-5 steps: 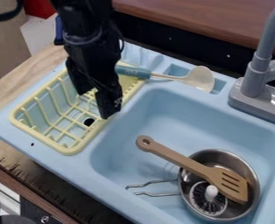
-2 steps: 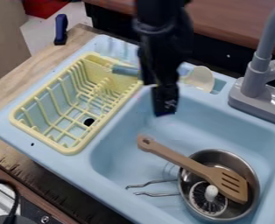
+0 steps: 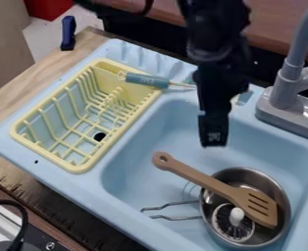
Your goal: Moved the pot into the backet
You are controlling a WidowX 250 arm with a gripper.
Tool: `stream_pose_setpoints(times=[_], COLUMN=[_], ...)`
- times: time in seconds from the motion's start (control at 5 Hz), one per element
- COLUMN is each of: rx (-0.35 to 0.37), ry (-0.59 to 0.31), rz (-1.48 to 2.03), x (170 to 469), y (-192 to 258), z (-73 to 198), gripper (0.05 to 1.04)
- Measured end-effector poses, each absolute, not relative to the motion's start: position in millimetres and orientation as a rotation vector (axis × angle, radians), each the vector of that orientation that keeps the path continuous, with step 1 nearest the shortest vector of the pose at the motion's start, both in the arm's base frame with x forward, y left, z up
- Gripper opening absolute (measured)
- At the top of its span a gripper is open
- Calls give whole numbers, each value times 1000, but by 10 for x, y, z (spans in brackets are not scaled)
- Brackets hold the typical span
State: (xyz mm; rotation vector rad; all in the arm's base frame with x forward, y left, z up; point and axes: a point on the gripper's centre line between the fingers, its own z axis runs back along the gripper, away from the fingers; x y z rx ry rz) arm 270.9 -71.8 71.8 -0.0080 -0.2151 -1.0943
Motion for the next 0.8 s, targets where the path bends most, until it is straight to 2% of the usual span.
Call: stream_pose_setpoints(times=[0.2,0.4,0.8], rx=[-52,-74,-57], ry=[-173,-187,-214], rz=[-1153,-1205,-1252], x=[2679,2693,2748], y=[-810,-930,-1124], z=[543,473,370], gripper=[996,996,996])
